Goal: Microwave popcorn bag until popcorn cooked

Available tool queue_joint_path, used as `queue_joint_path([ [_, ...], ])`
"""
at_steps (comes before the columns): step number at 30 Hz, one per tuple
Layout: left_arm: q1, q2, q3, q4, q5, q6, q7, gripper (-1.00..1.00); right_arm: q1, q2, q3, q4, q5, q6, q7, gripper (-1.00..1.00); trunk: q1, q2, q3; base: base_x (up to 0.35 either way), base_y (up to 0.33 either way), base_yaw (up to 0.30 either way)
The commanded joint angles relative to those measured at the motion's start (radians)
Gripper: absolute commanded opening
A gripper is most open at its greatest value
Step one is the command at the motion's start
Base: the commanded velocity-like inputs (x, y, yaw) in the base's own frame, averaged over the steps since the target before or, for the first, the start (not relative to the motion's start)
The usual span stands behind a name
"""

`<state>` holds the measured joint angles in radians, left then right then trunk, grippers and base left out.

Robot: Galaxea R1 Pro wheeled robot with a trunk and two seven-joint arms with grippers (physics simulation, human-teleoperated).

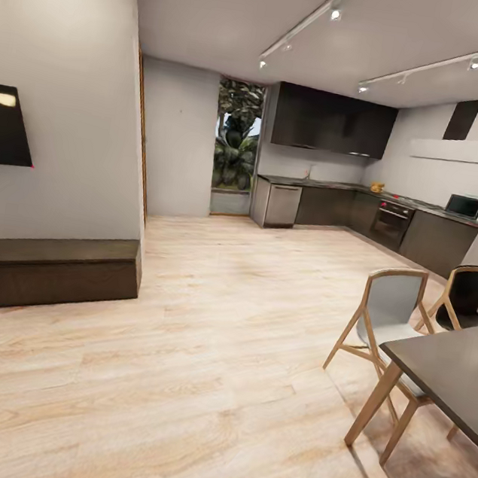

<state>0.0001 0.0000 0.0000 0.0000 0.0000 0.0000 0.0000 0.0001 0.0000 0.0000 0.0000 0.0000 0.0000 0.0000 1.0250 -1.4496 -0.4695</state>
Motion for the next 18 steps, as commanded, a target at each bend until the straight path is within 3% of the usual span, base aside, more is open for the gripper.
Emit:
queue_joint_path([
  [1, 0.000, 0.000, 0.000, 0.000, 0.000, 0.000, 0.000, 1.00, 0.000, 0.000, 0.000, 0.000, 0.000, 0.000, 0.000, 1.00, 0.000, 0.000, 0.000, 0.000, 0.000, 0.000],
  [11, -0.057, -0.056, -0.056, 0.000, 0.056, -0.014, -0.056, 1.00, -0.057, -0.056, -0.057, 0.034, 0.056, -0.056, 0.056, 1.00, 0.000, 0.000, 0.000, 0.000, 0.000, 0.000],
  [15, -0.080, -0.058, -0.078, 0.000, 0.078, -0.014, -0.079, 1.00, -0.080, -0.077, -0.079, 0.034, 0.078, -0.079, 0.078, 1.00, 0.000, 0.000, 0.000, 0.000, 0.000, 0.000],
  [18, -0.098, -0.058, -0.095, 0.001, 0.095, -0.014, -0.096, 1.00, -0.097, -0.078, -0.096, 0.034, 0.095, -0.095, 0.082, 1.00, 0.000, 0.000, 0.000, 0.000, 0.000, 0.000],
])
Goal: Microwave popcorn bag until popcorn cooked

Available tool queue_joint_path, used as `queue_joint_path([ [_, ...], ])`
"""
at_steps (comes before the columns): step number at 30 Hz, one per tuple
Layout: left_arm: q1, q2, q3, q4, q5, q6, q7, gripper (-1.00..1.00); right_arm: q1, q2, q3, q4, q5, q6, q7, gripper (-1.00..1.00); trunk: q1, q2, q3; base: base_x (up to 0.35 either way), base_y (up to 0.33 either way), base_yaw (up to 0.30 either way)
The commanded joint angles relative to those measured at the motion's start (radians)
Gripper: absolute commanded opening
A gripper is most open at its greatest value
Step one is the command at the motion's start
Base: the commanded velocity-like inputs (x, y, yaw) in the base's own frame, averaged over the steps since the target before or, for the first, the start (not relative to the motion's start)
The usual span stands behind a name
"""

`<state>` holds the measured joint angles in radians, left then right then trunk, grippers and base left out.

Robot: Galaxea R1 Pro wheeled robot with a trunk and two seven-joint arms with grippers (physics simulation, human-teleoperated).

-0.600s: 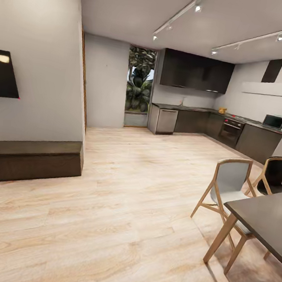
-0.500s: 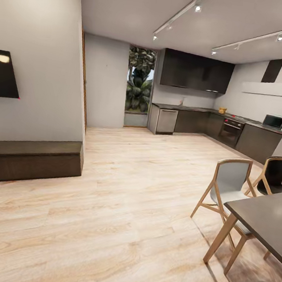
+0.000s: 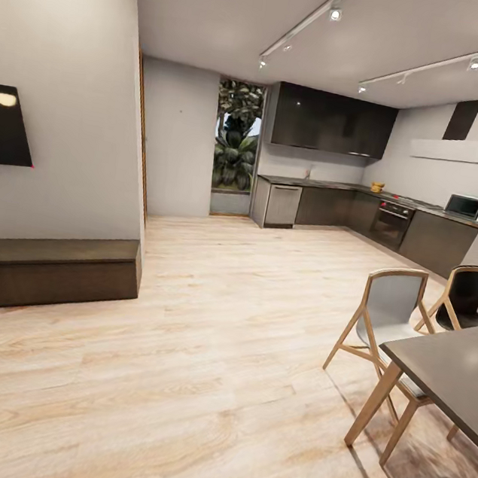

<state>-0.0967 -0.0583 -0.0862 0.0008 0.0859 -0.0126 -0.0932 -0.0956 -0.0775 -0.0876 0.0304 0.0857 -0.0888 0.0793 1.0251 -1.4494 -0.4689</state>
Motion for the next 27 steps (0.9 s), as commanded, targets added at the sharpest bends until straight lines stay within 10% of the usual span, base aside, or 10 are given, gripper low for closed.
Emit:
queue_joint_path([
  [1, -0.006, 0.000, -0.014, 0.001, 0.015, -0.001, -0.008, 1.00, -0.007, -0.001, -0.014, 0.003, 0.015, -0.006, 0.002, 1.00, 0.000, -0.001, -0.001, 0.000, 0.000, 0.000],
  [6, -0.035, 0.000, -0.041, 0.001, 0.043, -0.001, -0.011, 1.00, -0.036, 0.000, -0.043, 0.003, 0.043, -0.006, 0.004, 1.00, 0.000, -0.001, -0.001, 0.000, 0.000, 0.000],
  [7, -0.109, 0.000, -0.139, 0.001, 0.457, -0.001, -0.011, 1.00, -0.124, 0.000, -0.145, 0.003, 0.189, -0.006, 0.004, 1.00, 0.000, -0.001, -0.001, 0.000, 0.000, 0.000],
  [27, -0.107, 0.003, -0.139, 0.001, 0.460, -0.008, -0.010, 1.00, -0.124, 0.007, -0.146, 0.003, 0.189, -0.006, 0.000, 1.00, 0.000, -0.001, -0.001, 0.000, 0.000, 0.195],
])
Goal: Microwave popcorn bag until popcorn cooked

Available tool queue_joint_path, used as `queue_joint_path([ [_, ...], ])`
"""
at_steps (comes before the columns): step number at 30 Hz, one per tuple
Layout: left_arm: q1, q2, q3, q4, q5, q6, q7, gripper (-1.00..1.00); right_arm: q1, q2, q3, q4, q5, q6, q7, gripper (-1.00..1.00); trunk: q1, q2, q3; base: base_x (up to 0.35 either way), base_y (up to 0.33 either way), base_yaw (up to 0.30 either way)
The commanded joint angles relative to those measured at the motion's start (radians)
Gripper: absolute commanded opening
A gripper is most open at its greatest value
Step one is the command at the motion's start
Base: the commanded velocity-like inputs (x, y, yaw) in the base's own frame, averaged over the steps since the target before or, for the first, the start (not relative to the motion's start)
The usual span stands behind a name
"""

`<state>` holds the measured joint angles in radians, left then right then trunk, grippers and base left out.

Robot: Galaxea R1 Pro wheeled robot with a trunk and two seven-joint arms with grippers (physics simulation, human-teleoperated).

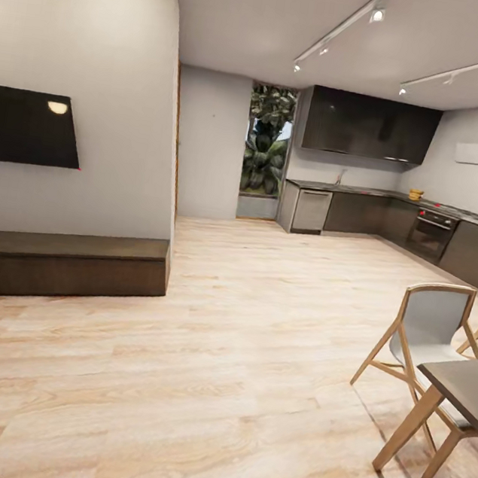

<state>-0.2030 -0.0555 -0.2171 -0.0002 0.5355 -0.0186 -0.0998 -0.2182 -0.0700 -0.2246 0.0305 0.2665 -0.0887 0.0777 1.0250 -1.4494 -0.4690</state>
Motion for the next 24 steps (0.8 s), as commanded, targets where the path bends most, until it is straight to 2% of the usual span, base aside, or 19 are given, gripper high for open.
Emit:
queue_joint_path([
  [1, -0.001, 0.000, -0.008, 0.002, 0.011, -0.003, -0.004, 1.00, -0.001, -0.001, -0.009, 0.003, 0.008, -0.006, 0.002, 1.00, 0.000, -0.001, -0.001, 0.000, 0.000, 0.268],
  [16, -0.001, 0.003, -0.008, 0.001, 0.011, -0.006, -0.004, 1.00, -0.001, -0.001, -0.009, 0.003, 0.008, -0.006, 0.001, 1.00, 0.000, -0.001, -0.001, 0.000, 0.000, 0.261],
  [24, -0.001, 0.004, -0.008, 0.000, 0.011, -0.005, -0.004, 1.00, -0.001, -0.002, -0.009, 0.003, 0.008, -0.006, 0.002, 1.00, 0.000, -0.001, -0.001, 0.006, 0.000, 0.029],
])
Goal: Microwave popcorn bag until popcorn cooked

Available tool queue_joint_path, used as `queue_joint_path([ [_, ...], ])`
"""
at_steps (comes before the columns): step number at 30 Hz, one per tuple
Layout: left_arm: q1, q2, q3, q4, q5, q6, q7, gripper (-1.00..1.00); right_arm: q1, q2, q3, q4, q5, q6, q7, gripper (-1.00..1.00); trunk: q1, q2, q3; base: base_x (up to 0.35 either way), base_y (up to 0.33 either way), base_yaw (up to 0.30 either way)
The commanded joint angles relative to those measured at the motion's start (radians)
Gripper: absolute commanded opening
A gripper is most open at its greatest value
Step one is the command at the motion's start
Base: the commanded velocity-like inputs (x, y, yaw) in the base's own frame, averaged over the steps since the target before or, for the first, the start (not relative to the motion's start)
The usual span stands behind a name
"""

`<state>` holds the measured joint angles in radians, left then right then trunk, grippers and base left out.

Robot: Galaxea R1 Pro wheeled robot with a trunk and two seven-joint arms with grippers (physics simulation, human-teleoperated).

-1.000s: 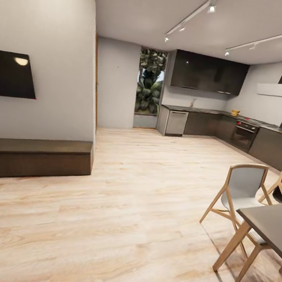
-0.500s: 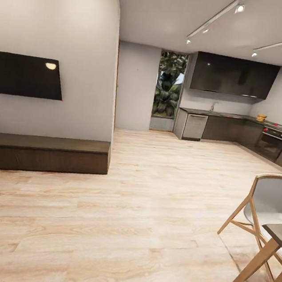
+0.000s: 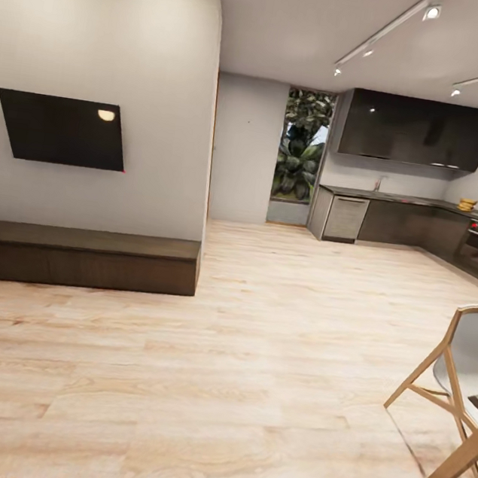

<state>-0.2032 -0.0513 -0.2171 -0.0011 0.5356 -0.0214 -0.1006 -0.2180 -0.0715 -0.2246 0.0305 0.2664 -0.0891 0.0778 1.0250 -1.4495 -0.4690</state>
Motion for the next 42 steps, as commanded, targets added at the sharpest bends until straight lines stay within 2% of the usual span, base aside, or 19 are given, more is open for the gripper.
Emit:
queue_joint_path([
  [1, -0.001, 0.000, -0.008, 0.002, 0.011, -0.001, -0.003, 1.00, -0.001, -0.002, -0.009, 0.003, 0.008, -0.006, 0.001, 1.00, 0.000, -0.001, -0.001, 0.147, 0.000, 0.001],
  [42, -0.001, 0.004, -0.008, 0.002, 0.009, 0.005, -0.002, 1.00, -0.001, -0.001, -0.006, 0.003, 0.011, -0.010, 0.001, 1.00, 0.000, -0.001, -0.001, 0.315, 0.000, 0.000],
])
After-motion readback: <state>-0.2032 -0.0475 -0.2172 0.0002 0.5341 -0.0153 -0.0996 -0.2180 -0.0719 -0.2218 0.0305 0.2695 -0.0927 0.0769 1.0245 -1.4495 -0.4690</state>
